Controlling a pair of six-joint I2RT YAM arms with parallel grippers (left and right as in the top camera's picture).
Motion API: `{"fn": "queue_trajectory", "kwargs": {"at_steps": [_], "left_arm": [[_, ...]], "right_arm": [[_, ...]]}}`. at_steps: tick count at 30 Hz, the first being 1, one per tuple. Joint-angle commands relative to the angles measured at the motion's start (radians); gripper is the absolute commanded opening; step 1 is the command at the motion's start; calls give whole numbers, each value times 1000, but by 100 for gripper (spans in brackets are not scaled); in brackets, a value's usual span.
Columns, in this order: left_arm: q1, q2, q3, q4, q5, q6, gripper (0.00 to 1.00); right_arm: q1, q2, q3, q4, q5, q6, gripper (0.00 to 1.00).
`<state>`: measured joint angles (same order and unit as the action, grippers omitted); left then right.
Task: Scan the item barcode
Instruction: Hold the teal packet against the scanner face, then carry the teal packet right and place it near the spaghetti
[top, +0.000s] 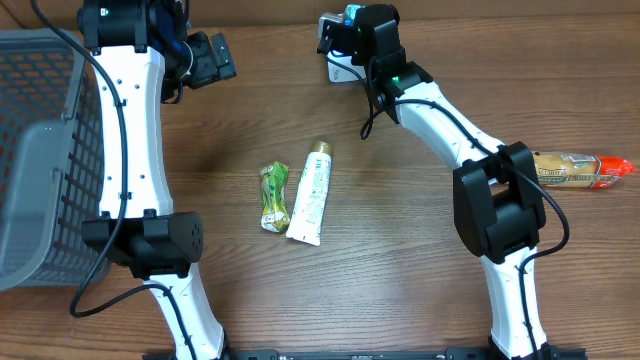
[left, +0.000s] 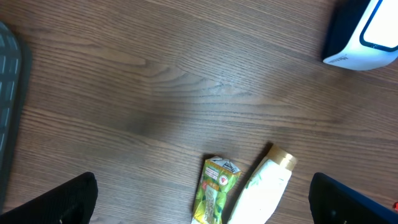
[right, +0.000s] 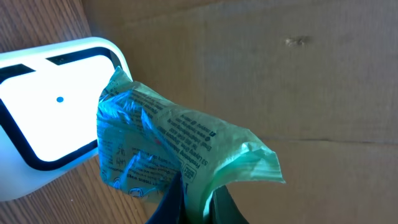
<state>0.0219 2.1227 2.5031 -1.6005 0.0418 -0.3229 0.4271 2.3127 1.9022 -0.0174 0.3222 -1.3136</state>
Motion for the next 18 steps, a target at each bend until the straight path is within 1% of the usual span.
{"fn": "queue_trajectory", "kwargs": {"at_steps": [1,4,7,11,15,18], "left_arm": [[1,-15,19,2,2,-14,100],[1,-15,19,2,2,-14,100],[1,-15,19,2,2,-14,99],[1,-15,19,2,2,-14,99],[1,-15,19,2,2,-14,100],[1,-15,19,2,2,-14,100]], "right_arm": [[18,-11,16,16,25,-4,4],[39,-34,16,16,41,-3,4],[52,-89,16,0,44,29,4],[63,-202,16,-101,42,174,4],[64,-349,16,-327,-38,454,4],[34,-451,16,-500,-101,753,4]]}}
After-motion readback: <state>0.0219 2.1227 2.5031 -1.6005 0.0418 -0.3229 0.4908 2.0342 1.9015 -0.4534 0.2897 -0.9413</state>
